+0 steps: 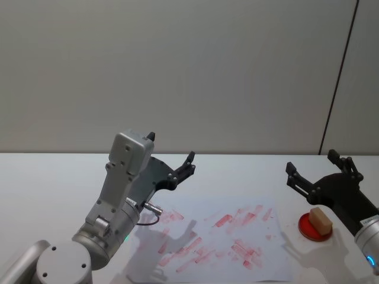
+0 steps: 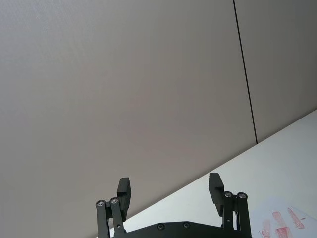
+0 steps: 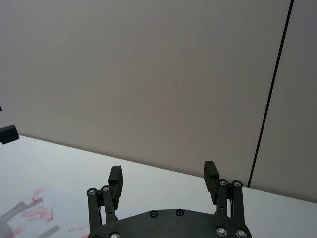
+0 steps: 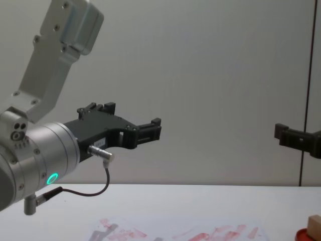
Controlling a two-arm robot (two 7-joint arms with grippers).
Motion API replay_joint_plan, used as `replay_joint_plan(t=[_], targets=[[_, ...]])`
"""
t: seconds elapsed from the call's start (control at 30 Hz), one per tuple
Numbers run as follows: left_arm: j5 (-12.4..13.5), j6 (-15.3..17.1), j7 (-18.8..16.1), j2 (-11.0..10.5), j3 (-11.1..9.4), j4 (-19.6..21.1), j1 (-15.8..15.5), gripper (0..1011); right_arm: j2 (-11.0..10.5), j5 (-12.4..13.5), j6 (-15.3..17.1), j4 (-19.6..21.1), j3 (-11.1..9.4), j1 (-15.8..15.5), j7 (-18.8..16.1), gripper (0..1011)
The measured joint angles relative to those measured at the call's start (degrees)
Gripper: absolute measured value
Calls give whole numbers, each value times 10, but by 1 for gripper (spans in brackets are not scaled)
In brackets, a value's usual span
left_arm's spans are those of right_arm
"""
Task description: Use the one hand to pick up the stamp and affix it onto the A4 paper.
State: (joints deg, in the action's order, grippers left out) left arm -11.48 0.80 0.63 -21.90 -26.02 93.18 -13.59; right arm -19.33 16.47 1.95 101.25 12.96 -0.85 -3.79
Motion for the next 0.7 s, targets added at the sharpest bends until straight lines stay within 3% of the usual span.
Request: replay_joint_plan(t=[0.7], targets=[[0,0,0,0,0,0,0,1002,0,0,0,0,0,0,0,1001]])
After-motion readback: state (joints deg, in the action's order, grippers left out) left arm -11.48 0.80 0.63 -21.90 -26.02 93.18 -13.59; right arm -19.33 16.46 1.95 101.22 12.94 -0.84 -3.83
